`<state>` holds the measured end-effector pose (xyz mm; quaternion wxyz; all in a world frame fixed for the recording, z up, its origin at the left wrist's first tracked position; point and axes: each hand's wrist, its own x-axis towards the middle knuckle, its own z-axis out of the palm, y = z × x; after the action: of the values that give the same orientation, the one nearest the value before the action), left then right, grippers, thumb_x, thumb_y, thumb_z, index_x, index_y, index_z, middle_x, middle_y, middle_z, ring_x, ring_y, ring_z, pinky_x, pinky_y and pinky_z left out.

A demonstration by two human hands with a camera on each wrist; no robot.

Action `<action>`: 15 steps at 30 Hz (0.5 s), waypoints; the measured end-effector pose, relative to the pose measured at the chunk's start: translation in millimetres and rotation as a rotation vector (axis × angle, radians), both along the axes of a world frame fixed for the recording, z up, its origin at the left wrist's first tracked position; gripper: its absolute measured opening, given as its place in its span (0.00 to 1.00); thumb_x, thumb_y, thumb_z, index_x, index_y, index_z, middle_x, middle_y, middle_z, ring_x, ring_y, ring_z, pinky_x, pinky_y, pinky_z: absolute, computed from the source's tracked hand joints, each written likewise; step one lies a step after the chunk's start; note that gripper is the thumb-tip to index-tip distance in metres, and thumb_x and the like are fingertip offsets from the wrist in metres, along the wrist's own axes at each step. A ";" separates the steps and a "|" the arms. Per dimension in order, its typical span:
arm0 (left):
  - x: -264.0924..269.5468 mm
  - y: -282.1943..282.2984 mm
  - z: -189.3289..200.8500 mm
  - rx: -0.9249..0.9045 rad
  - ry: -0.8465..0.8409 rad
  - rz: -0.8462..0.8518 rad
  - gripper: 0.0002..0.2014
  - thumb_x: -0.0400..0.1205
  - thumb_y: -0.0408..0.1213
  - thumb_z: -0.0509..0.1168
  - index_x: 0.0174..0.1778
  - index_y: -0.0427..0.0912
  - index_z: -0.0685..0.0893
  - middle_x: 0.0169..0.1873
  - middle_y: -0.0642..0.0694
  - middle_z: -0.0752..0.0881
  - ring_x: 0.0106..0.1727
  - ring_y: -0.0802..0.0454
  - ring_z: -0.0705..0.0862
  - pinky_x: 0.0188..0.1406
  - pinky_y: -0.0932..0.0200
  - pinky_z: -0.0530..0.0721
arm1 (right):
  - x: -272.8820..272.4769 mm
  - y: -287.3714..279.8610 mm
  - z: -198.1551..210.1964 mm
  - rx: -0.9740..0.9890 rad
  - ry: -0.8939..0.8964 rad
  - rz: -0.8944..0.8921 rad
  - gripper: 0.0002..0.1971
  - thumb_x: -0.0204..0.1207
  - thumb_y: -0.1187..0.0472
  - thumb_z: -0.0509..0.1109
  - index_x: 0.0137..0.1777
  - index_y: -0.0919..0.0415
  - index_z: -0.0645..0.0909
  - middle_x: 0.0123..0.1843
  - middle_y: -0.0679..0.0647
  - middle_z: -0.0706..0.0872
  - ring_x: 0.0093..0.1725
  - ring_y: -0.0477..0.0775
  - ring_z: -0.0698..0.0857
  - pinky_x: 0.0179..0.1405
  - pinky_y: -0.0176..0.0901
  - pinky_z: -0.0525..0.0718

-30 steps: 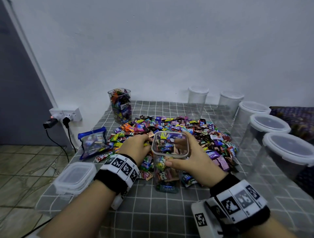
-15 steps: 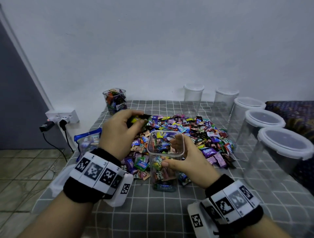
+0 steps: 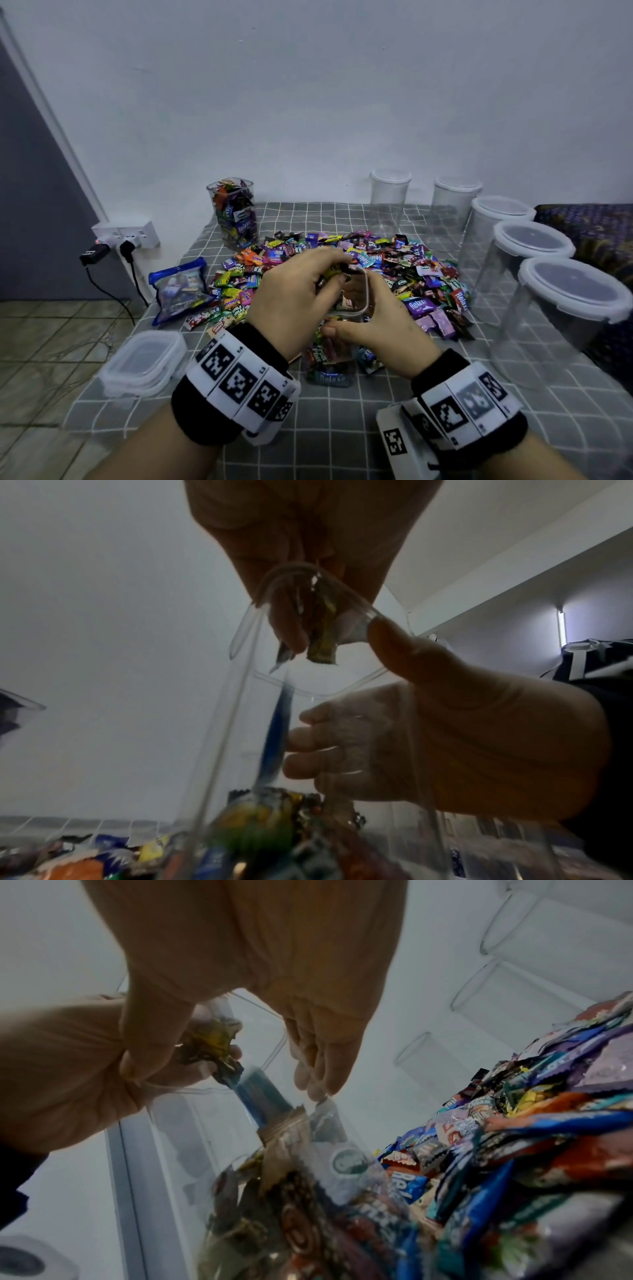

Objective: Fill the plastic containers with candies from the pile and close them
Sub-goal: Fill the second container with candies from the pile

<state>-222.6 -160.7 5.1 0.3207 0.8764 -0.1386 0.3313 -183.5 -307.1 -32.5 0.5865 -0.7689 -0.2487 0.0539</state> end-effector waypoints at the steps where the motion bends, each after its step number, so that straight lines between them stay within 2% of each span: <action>1: -0.3 -0.4 -0.1 0.001 -0.007 0.004 0.18 0.75 0.45 0.60 0.55 0.45 0.87 0.54 0.52 0.88 0.57 0.63 0.80 0.58 0.70 0.75 | 0.2 -0.2 -0.1 0.006 0.005 0.001 0.38 0.54 0.50 0.84 0.64 0.50 0.71 0.57 0.47 0.83 0.57 0.43 0.83 0.60 0.47 0.82; 3: -1.3 -1.6 0.2 0.028 -0.027 0.018 0.18 0.75 0.44 0.60 0.57 0.46 0.87 0.54 0.52 0.88 0.58 0.62 0.79 0.58 0.71 0.74 | -0.2 -0.3 0.1 0.028 0.011 0.005 0.36 0.55 0.53 0.84 0.62 0.50 0.71 0.55 0.47 0.84 0.55 0.43 0.84 0.59 0.47 0.82; 6: -0.9 -2.6 -0.7 0.066 -0.051 0.029 0.18 0.76 0.44 0.59 0.58 0.46 0.87 0.56 0.51 0.88 0.60 0.61 0.79 0.57 0.69 0.75 | -0.1 -0.5 -0.1 0.006 0.001 -0.007 0.38 0.51 0.46 0.82 0.61 0.49 0.71 0.57 0.47 0.83 0.58 0.42 0.83 0.59 0.43 0.82; 9: -1.4 -3.7 -1.6 0.037 -0.048 0.027 0.17 0.77 0.45 0.61 0.59 0.47 0.86 0.56 0.52 0.88 0.60 0.63 0.79 0.57 0.69 0.76 | -0.2 -1.1 -0.2 0.010 0.005 -0.006 0.36 0.56 0.54 0.85 0.62 0.51 0.71 0.57 0.45 0.83 0.56 0.38 0.82 0.57 0.37 0.80; 12: -4.4 -6.5 -1.8 0.013 -0.055 0.054 0.17 0.76 0.41 0.66 0.61 0.50 0.85 0.54 0.54 0.88 0.56 0.63 0.81 0.51 0.73 0.75 | -3.5 -0.5 1.7 0.075 0.041 0.021 0.32 0.60 0.62 0.83 0.62 0.54 0.70 0.52 0.45 0.83 0.48 0.34 0.84 0.47 0.29 0.81; 14: -5.9 -8.0 -0.8 0.077 -0.057 0.056 0.19 0.76 0.44 0.65 0.63 0.51 0.84 0.55 0.55 0.88 0.56 0.63 0.80 0.50 0.71 0.75 | -5.1 0.1 1.8 0.112 0.069 0.043 0.31 0.63 0.65 0.82 0.62 0.55 0.70 0.50 0.47 0.83 0.45 0.36 0.85 0.46 0.33 0.83; 15: -6.1 -8.1 0.2 0.123 -0.049 0.057 0.20 0.75 0.45 0.64 0.64 0.51 0.84 0.57 0.55 0.88 0.57 0.63 0.81 0.50 0.70 0.76 | -4.7 0.3 1.4 0.111 0.073 0.040 0.32 0.61 0.62 0.81 0.63 0.55 0.70 0.51 0.48 0.83 0.47 0.39 0.85 0.48 0.38 0.85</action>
<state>-228.6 -168.8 5.3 0.2532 0.8897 -0.1416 0.3525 -188.2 -306.8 -31.1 0.6356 -0.7278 -0.2450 0.0798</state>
